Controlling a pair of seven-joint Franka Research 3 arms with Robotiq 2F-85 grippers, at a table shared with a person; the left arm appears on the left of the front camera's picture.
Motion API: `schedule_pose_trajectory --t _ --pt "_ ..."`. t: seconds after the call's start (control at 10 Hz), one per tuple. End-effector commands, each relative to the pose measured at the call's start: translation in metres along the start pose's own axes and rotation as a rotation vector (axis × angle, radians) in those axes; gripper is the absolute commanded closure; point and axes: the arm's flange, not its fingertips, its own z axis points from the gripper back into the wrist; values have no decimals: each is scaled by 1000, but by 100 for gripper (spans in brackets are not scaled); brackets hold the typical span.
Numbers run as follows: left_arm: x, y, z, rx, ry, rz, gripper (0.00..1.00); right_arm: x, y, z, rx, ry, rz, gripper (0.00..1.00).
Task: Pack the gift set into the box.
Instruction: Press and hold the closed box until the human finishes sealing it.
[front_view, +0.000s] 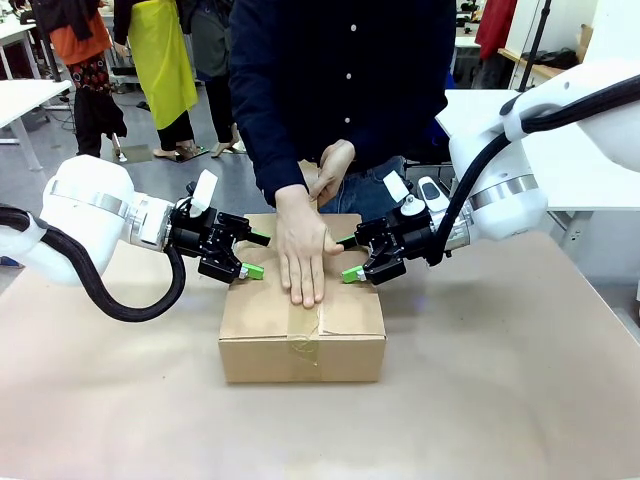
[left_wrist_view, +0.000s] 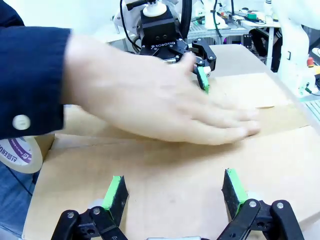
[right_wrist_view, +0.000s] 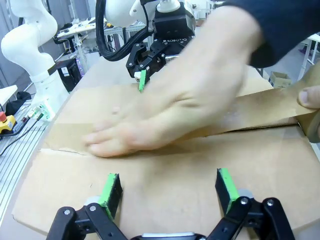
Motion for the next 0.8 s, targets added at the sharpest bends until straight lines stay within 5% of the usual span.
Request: schedule_pose_trajectory --t 0.0,0.7 --pt "-3 -1 0 -14 5 -3 0 -4 2 -1 -8 -4 0 0" --pt "-3 -1 0 -14 5 -3 0 -4 2 -1 -8 -4 0 0"
